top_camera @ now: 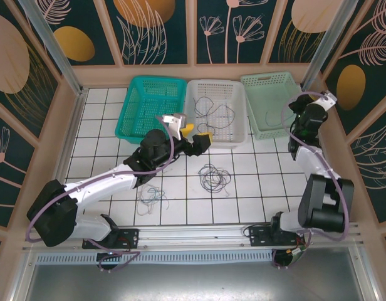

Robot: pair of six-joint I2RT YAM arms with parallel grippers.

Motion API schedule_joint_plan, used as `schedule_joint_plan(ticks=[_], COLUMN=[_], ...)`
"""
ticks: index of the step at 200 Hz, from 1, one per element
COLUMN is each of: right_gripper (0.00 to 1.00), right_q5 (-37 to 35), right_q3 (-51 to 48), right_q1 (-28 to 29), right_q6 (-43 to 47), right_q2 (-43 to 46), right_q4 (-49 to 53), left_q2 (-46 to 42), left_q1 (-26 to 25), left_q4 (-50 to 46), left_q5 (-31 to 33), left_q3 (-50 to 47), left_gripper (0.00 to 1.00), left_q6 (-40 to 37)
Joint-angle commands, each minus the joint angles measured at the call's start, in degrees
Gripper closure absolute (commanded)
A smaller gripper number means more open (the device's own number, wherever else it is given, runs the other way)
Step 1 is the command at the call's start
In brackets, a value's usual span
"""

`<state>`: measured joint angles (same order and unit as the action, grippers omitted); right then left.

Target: Untangle the cables

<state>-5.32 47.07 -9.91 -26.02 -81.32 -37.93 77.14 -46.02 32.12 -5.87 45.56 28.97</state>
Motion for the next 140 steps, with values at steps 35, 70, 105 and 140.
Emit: schedule_joint_plan(ticks=[35, 70, 105, 140], right_gripper=[1.0, 1.0, 0.92, 0.62], right_q5=[14.9, 19.14, 24.55, 24.34], right_q3=[13.04, 18.5, 25.6, 25.51], right_q1=[-1.62, -2.63, -4.92, -6.0], right_q6=[4.3, 5.54, 6.24, 6.25], right_q2=[-11.04, -17.29, -24.43, -24.58], right_q4=[11.16, 23.43, 35.25, 38.51], left_q2=[0.75, 0.63, 0.57, 0.44], left_q1=[0.15, 0.14, 0.14, 0.16], left_q4=[-1.0, -1.68, -2.97, -5.67], left_q5=[1.56, 2.08, 2.42, 3.69], left_q3=[-0.99, -1.48, -1.87, -2.27], left_gripper=[0.01, 0.01, 0.01, 0.01], left_q6=[-0.67, -0.67, -0.59, 0.12])
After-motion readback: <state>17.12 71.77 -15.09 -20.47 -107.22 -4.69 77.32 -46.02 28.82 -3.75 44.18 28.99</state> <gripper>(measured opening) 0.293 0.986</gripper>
